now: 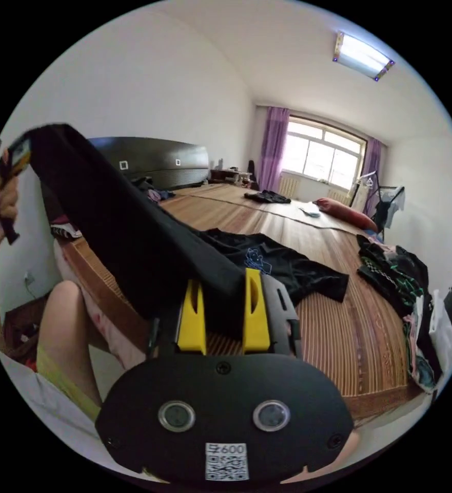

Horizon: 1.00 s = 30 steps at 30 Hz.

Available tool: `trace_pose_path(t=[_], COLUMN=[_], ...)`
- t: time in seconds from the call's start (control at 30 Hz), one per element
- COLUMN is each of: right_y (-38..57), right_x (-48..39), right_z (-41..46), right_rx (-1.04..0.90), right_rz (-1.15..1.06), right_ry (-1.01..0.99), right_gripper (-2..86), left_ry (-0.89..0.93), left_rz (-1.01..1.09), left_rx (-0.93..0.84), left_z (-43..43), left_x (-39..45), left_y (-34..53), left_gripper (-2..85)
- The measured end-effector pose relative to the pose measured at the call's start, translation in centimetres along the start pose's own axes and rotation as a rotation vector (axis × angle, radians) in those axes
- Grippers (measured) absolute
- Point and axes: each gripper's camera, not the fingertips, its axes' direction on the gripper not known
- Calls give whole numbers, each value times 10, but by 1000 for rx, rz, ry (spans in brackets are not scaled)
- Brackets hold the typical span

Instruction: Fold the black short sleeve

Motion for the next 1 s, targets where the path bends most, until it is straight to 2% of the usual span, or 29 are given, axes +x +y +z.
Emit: trace_pose_path(t=[0.03,0.13,0.27,0.3,0.4,0.47,0.53,0.6,0.67,0.8,0.87,0.93,1.0], right_y=[-6,-24,-53,-58,-73,-65,-46,-25,-9,-7,-7,-11,-17], right_x=[9,22,30,30,14,-21,-65,-112,-164,-177,-159,-135,-105], right_z=[-22,-70,-114,-120,-155,-168,-167,-158,-128,-65,-36,-33,-53], right_rx=[65,181,303,310,355,360,358,346,270,138,77,59,139], right_rz=[18,-4,-94,-116,-210,-275,-341,-380,-452,-352,-275,-203,-106], right_ry=[-8,29,257,259,47,-221,-346,-308,-188,-9,50,9,-80], right_gripper=[36,13,-3,-2,8,54,72,78,93,96,45,6,-2], left_ry=[-4,-2,92,110,116,99,115,124,132,140,104,72,30], left_rz=[1,46,51,49,43,38,33,36,44,73,87,86,89], left_rx=[-21,-39,-22,-24,-58,-74,-71,-69,-75,-73,-54,-45,-48], left_z=[4,11,15,16,28,39,44,49,55,55,49,47,49], left_x=[-4,-1,0,0,0,4,7,12,20,32,36,34,32], left_y=[4,9,5,4,1,0,-1,-3,-7,-14,-16,-17,-15], left_gripper=[14,13,12,12,12,13,13,14,14,14,15,15,16])
